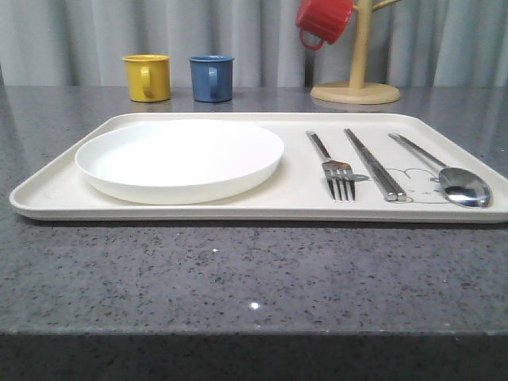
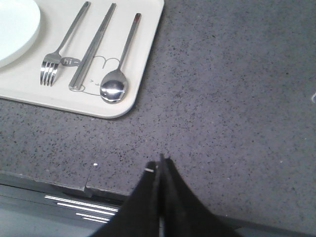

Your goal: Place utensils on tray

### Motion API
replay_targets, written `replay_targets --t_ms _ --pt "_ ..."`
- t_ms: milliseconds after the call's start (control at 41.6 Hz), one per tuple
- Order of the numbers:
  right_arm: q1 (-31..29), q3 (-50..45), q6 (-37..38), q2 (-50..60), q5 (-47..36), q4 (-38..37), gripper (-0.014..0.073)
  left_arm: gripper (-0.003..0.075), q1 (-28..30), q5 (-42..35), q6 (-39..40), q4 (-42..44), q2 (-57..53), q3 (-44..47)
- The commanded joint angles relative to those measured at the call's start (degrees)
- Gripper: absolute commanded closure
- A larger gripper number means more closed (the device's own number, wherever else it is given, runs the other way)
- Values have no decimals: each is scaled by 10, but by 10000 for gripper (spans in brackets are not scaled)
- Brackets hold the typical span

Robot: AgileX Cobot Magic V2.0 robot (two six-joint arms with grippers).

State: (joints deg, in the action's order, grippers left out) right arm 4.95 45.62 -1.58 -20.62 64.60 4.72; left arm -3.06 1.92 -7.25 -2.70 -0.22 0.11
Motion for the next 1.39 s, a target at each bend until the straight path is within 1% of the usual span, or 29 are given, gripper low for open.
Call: replay_targets --t_ms 0,505,553,577,625,721,793,889,986,1010,1250,1298,1370 --pt "-2 13 -1 -6 -34 2 662 740 2 -49 4 -5 -12 11" --pt "-2 8 -1 -2 -42 0 662 740 2 -49 4 -5 -12 11" --pt "-4 -13 -4 14 -89 -19 662 740 2 -49 4 -5 -12 11" --pt "-7 -38 -5 27 -128 -19 662 740 2 -49 4 -5 -12 11" --pt "-11 -106 -9 57 -249 -28 662 740 2 -49 4 -5 -12 11" --pt "-11 -247 -9 126 -444 -37 662 740 2 -49 4 -5 -12 11" --pt "-11 -344 -9 176 -523 -35 662 740 2 -49 4 -5 -12 11" --pt "-13 -424 -9 220 -588 -33 662 740 2 -49 4 -5 -12 11" --pt "-31 -474 -9 221 -655 -32 662 740 2 -49 4 -5 -12 11" --pt "-33 -472 -9 221 -646 -32 662 740 2 -49 4 -5 -12 11" --pt "-33 -472 -9 221 -650 -32 662 740 2 -49 4 -5 -12 11" --pt "-33 -472 -8 221 -659 -32 662 740 2 -49 4 -5 -12 11" --pt "-33 -472 12 221 -686 -32 662 740 2 -49 4 -5 -12 11"
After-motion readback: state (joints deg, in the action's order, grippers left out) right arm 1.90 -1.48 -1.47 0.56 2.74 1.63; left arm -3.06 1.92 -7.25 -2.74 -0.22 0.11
